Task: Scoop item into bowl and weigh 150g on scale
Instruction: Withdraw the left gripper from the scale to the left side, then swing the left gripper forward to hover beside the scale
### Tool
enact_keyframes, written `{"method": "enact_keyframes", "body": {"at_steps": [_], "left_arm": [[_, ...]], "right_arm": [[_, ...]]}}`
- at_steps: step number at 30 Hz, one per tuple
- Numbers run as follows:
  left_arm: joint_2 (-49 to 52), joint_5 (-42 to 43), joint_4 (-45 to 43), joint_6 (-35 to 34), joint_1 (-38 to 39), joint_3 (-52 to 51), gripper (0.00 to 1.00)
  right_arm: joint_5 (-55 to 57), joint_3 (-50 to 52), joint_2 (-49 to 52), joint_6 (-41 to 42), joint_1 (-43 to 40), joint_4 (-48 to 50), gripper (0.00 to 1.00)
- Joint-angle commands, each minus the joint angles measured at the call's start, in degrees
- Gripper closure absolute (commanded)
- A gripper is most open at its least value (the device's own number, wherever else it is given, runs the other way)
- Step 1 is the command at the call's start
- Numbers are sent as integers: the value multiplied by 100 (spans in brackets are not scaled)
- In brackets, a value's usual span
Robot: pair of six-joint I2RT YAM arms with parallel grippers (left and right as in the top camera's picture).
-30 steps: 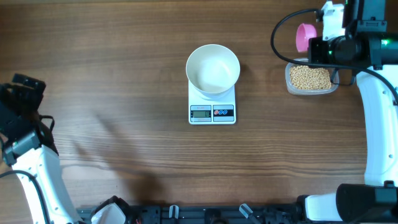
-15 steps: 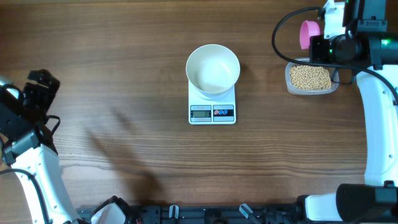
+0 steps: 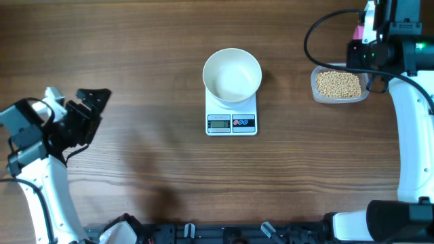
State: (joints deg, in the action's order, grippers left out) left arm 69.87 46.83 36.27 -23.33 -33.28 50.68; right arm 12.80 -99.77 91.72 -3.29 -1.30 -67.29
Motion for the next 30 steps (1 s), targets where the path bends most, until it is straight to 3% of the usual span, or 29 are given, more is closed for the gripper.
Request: {"method": "enact_keyframes", "body": {"at_steps": [1, 10, 15, 21, 24, 30], "left_arm": [[20, 496, 76, 946, 468, 0, 0], [22, -1211, 87, 997, 2041, 2, 0], [22, -1904, 555, 1814, 2485, 284, 0], [28, -2422, 1670, 2317, 2555, 1414, 0], [28, -2424, 1895, 2319, 2555, 1969, 0], [118, -2439, 2015, 2944, 2555, 2632, 0]], "right_arm": [[328, 15, 70, -122, 9, 9, 96], [-369, 39, 188, -1117, 9, 35, 96], [-693, 306, 409, -1624, -57, -157, 96], [-841, 337, 549, -1593, -361, -243, 96], [-839, 337, 549, -1561, -501, -319, 96], [-839, 374, 560, -1563, -750, -260, 96]]}}
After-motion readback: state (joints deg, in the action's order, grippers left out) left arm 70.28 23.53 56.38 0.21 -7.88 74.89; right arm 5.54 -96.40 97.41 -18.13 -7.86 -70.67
